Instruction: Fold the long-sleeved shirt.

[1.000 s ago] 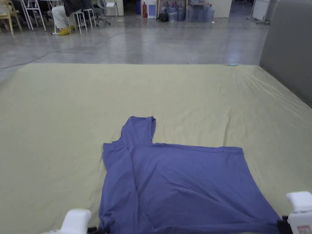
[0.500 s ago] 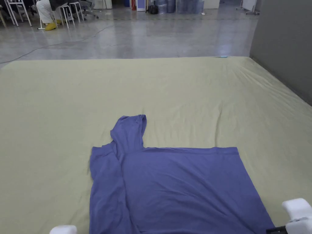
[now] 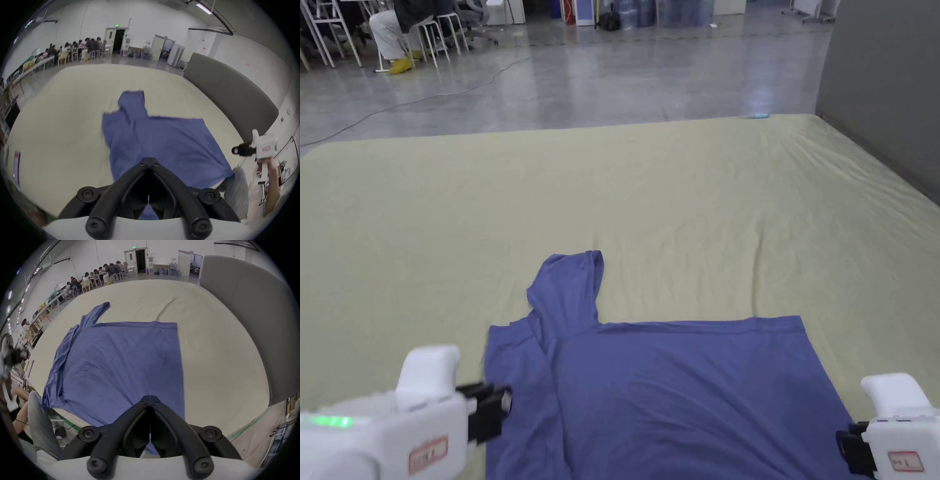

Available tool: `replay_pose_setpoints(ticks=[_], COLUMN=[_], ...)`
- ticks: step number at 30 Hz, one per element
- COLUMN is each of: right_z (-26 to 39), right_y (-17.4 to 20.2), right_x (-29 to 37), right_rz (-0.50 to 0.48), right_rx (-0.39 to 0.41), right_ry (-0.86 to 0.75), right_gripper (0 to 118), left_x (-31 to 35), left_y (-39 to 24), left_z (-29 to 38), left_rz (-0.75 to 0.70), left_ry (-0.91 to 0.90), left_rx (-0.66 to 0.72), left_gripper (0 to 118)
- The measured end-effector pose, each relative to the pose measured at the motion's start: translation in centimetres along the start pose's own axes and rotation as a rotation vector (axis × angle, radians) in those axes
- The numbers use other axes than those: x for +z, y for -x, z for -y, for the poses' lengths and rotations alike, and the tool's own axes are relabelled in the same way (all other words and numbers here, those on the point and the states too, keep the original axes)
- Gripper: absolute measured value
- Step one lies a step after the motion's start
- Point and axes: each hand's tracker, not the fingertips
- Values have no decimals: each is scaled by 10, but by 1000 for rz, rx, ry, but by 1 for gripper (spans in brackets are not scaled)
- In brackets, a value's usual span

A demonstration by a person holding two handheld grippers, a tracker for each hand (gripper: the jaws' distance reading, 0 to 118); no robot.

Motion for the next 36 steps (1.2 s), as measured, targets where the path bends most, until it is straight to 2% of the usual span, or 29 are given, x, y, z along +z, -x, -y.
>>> replay_pose_setpoints(ticks=[3,4,5,6,7,8,9,12,14,15,18,19,20,21,24,26,32,36], right_z=[-12,-16,-22,-27,-31,-36,-41,-51,-56,-57,-61,-62,-62,-63,-62,-62,-59,-49], right_y=[4,5,6,7,7,7,6,6,3,1,-6,-8,-9,-10,-12,-12,1,11], right_x=[-16,-21,-26,-32,-37,-43,-50,-69,-80,-85,-97,-99,-101,-102,-99,-93,-55,-28], right_rz=[2,5,6,5,2,-3,-8,-16,-14,-15,-12,-8,0,5,10,3,-10,-28], right_rx=[14,20,26,27,27,23,18,14,7,3,-14,-17,-20,-22,-33,-35,-11,5], right_ry=[17,20,24,27,30,32,37,57,70,78,89,92,93,92,87,76,6,-42], right_gripper=[2,2,2,2,2,2,2,2,2,2,2,2,2,2,2,2,2,2], left_x=[-49,-72,-103,-138,-170,-206,-244,-344,-394,-409,-445,-450,-455,-454,-435,-411,-262,-167], left_y=[6,10,14,19,18,21,27,38,43,45,43,48,47,45,48,46,29,8], left_z=[-77,-100,-127,-151,-168,-183,-196,-216,-219,-223,-218,-220,-217,-213,-215,-219,-219,-171], left_rz=[16,15,4,-14,-31,-62,-62,-182,-206,-197,-175,-173,-179,-191,-188,-186,-171,-219], left_ry=[-61,-56,-38,6,62,101,102,234,290,312,338,357,366,364,314,325,110,10], left_rx=[-1,4,19,39,38,35,24,-9,-32,-42,-36,-27,-21,-14,69,77,36,13], left_gripper=[0,10,33,85,113,118,118,118,113,108,103,84,31,7,7,7,7,7])
